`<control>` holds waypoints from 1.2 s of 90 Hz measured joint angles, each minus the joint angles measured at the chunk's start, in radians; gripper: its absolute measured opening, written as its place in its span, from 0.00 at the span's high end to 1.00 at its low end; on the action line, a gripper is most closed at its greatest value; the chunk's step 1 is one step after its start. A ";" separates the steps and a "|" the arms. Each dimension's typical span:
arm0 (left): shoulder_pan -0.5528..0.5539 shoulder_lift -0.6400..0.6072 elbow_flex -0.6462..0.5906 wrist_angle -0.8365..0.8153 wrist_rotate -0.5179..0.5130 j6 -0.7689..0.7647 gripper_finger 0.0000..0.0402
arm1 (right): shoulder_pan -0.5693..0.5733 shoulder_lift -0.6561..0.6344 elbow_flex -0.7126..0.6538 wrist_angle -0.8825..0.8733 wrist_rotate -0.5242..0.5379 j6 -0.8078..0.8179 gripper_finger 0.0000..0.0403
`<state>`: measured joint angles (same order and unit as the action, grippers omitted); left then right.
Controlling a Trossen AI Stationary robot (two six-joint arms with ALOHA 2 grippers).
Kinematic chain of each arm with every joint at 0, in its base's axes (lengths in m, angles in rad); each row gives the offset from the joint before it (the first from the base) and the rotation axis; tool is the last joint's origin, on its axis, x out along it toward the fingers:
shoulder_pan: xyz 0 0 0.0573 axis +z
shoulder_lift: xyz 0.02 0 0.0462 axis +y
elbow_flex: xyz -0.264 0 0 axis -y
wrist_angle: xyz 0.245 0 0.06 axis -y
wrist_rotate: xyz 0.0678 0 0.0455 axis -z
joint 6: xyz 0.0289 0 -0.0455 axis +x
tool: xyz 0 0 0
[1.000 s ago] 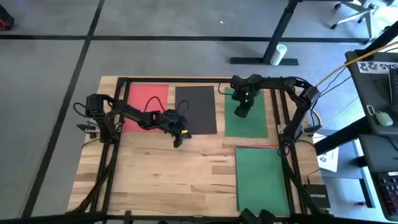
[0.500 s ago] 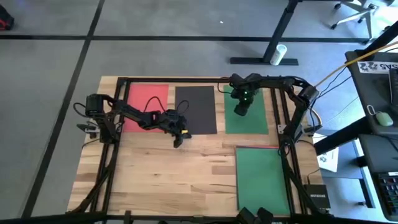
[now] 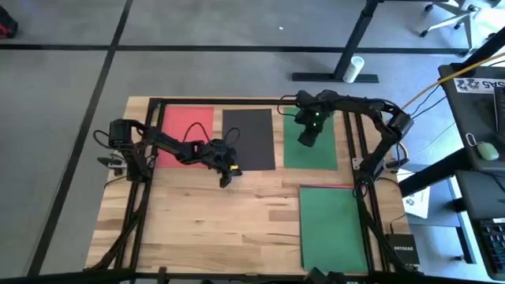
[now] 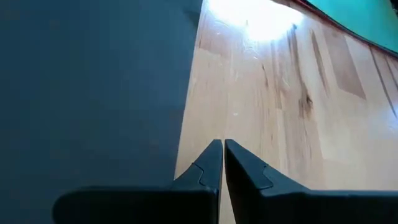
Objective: Organize paper
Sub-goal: Stack the green paper on the green paper at the top right of the table
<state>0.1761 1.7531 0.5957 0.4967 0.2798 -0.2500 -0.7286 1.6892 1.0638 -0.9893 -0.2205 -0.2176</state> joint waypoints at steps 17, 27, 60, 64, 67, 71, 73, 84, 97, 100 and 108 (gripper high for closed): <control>0.000 0.000 0.000 0.000 0.000 0.002 1.00 | 0.113 -0.038 0.001 -0.090 -0.095 0.036 0.98; 0.000 0.000 0.000 0.001 0.000 0.003 1.00 | 0.230 -0.041 0.001 -0.158 -0.123 0.082 0.94; -0.009 0.000 0.000 0.005 -0.001 0.005 1.00 | 0.666 -0.041 0.001 -0.193 -0.129 0.271 0.98; -0.017 0.000 0.000 0.006 -0.002 0.012 1.00 | 0.713 -0.042 0.001 -0.185 -0.129 0.300 0.99; -0.024 0.000 0.000 0.006 -0.002 0.017 1.00 | 0.746 -0.042 0.002 -0.179 -0.128 0.325 0.99; -0.032 0.000 0.000 0.008 -0.003 0.017 1.00 | 0.790 -0.042 0.002 -0.167 -0.123 0.360 0.99; -0.036 0.000 0.000 0.009 -0.006 0.017 1.00 | 0.810 -0.042 0.002 -0.159 -0.118 0.378 0.99; -0.063 0.000 0.000 0.009 -0.047 0.017 1.00 | 0.920 -0.042 0.002 -0.095 -0.061 0.473 1.00; -0.092 0.000 0.000 0.013 -0.086 0.015 1.00 | 1.017 -0.043 -0.016 0.036 0.058 0.558 1.00; -0.097 0.000 0.000 0.013 -0.087 0.014 1.00 | 1.029 -0.043 -0.032 0.070 0.071 0.577 1.00; -0.106 0.000 0.000 0.015 -0.087 0.012 1.00 | 1.040 -0.043 -0.087 0.167 0.073 0.619 1.00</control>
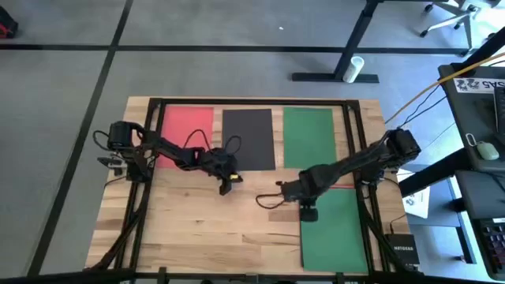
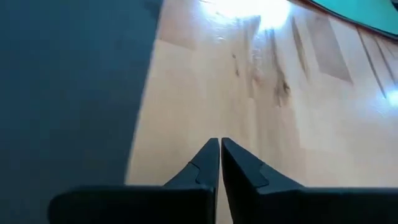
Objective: Organize paper
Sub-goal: Stack the green paper on the green paper at the top right of the table
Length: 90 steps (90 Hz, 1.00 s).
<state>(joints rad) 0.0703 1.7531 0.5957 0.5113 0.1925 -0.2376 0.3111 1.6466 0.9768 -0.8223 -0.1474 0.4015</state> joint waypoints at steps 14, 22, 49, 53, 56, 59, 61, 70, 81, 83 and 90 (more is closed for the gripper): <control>-0.011 0.000 0.000 0.002 -0.001 -0.002 1.00 | -0.004 0.000 -0.091 0.104 -0.002 0.068 1.00; -0.012 0.000 0.000 0.002 0.000 -0.002 1.00 | -0.004 0.000 -0.115 0.165 0.003 0.089 1.00; -0.016 0.000 0.000 0.000 0.000 -0.011 1.00 | -0.004 0.000 -0.118 0.298 0.048 0.103 1.00; -0.019 0.000 0.000 0.000 0.000 -0.011 1.00 | -0.004 0.000 -0.101 0.298 0.048 0.102 1.00; -0.024 0.000 0.000 0.000 0.000 -0.012 1.00 | -0.004 0.000 -0.089 0.298 0.048 0.100 1.00; -0.027 0.000 0.000 0.000 0.000 -0.013 1.00 | -0.004 0.000 -0.076 0.297 0.048 0.100 1.00; -0.030 0.000 0.000 0.000 0.000 -0.013 1.00 | -0.004 0.000 -0.069 0.297 0.049 0.100 1.00; -0.044 0.000 0.000 -0.001 0.000 -0.014 1.00 | -0.004 0.000 -0.041 0.273 0.072 0.072 1.00; -0.060 0.000 0.000 -0.001 0.000 -0.016 1.00 | -0.012 0.000 -0.037 0.204 0.105 0.040 0.97; -0.063 0.000 0.000 -0.002 0.000 -0.016 1.00 | -0.016 0.000 -0.037 0.193 0.107 0.041 0.96; -0.072 0.000 0.000 -0.002 0.000 -0.017 1.00 | -0.027 0.000 -0.036 0.158 0.114 0.044 0.91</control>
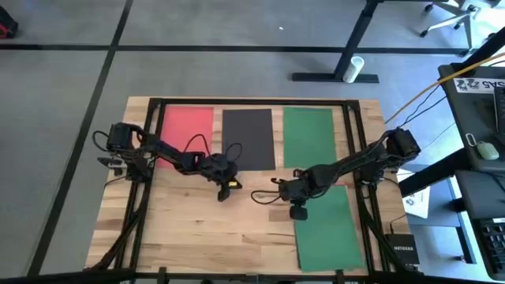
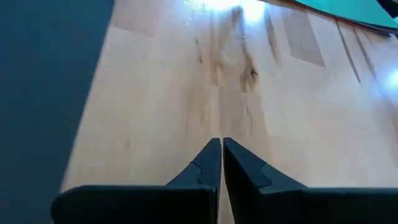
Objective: Organize paper
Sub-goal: Stack the green paper on the green paper at the top right of the table
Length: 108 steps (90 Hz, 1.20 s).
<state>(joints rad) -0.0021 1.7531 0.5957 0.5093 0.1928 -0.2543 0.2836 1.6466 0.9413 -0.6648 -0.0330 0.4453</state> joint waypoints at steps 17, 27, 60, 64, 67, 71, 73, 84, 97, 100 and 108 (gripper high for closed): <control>-0.014 0.000 0.000 -0.004 0.000 0.000 1.00 | -0.031 0.000 0.000 -0.024 0.016 -0.007 0.74; -0.018 0.000 0.000 -0.007 0.000 0.000 1.00 | -0.053 0.000 0.000 -0.023 0.015 -0.032 0.66; -0.019 0.000 0.000 -0.007 0.000 -0.002 1.00 | -0.097 0.000 -0.048 -0.010 -0.031 -0.072 0.59; -0.019 0.000 0.000 -0.007 0.000 -0.002 1.00 | -0.095 0.000 -0.052 -0.005 -0.036 -0.076 0.59; -0.019 0.000 0.000 -0.007 0.000 -0.002 1.00 | -0.095 0.000 -0.054 -0.004 -0.043 -0.077 0.60; -0.019 0.000 0.000 -0.006 0.000 -0.002 1.00 | -0.095 0.000 -0.060 0.003 -0.055 -0.077 0.60; -0.019 0.000 0.000 -0.006 0.000 -0.002 1.00 | -0.095 0.000 -0.062 0.010 -0.063 -0.077 0.61; -0.019 0.000 0.000 -0.006 0.000 -0.002 1.00 | -0.095 0.000 -0.080 0.024 -0.074 -0.077 0.68; -0.019 0.000 0.000 -0.006 0.000 -0.003 1.00 | -0.095 -0.001 -0.090 0.019 -0.064 -0.060 0.84; -0.019 0.000 0.000 -0.006 0.000 -0.003 1.00 | -0.095 -0.001 -0.091 0.016 -0.064 -0.060 0.88; -0.019 0.000 0.000 -0.006 0.000 -0.004 1.00 | -0.095 -0.002 -0.091 0.015 -0.056 -0.059 0.98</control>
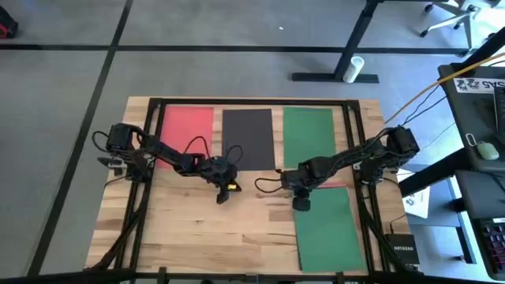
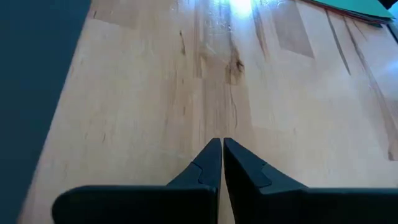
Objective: Organize paper
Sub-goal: Stack the green paper on the green paper at the top right of the table, then stack the green paper on the other green paper at the top right of the table
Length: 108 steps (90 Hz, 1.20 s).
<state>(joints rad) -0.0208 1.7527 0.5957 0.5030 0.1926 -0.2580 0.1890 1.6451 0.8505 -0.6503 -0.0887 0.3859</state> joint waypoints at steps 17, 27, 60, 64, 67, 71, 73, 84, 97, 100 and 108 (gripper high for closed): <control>0.000 0.000 0.000 0.000 0.000 -0.001 1.00 | 0.000 0.000 0.002 -0.006 0.006 0.002 0.97; 0.000 0.000 0.000 0.000 0.000 0.000 1.00 | 0.000 0.002 0.013 -0.020 0.002 0.002 0.99; 0.000 0.000 0.000 0.000 0.000 -0.001 1.00 | 0.000 0.003 0.102 -0.082 -0.001 -0.030 1.00; 0.000 0.000 0.000 0.000 0.000 -0.001 1.00 | 0.000 0.003 0.113 -0.091 0.002 -0.039 1.00; 0.000 0.000 0.000 0.000 0.000 -0.001 1.00 | 0.001 0.003 0.122 -0.098 0.008 -0.047 1.00; 0.000 0.000 0.000 -0.002 0.000 -0.001 1.00 | 0.001 0.003 0.133 -0.111 0.014 -0.052 1.00; 0.000 0.000 0.000 -0.002 0.000 -0.001 1.00 | 0.001 0.003 0.136 -0.118 0.017 -0.054 1.00; 0.000 0.000 0.000 -0.006 0.000 -0.001 1.00 | 0.001 0.003 0.140 -0.133 -0.007 -0.046 1.00; 0.000 0.000 0.000 -0.006 0.000 0.000 1.00 | 0.001 0.003 0.140 -0.135 -0.045 -0.026 0.95; 0.000 0.000 0.000 -0.006 0.000 0.000 1.00 | 0.001 0.003 0.140 -0.136 -0.048 -0.026 0.93; 0.000 0.000 0.000 -0.006 0.000 0.000 1.00 | 0.000 0.003 0.139 -0.137 -0.054 -0.025 0.86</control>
<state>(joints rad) -0.0212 1.7527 0.5961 0.4965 0.1927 -0.2584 0.1894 1.6482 0.9895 -0.7876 -0.1425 0.3607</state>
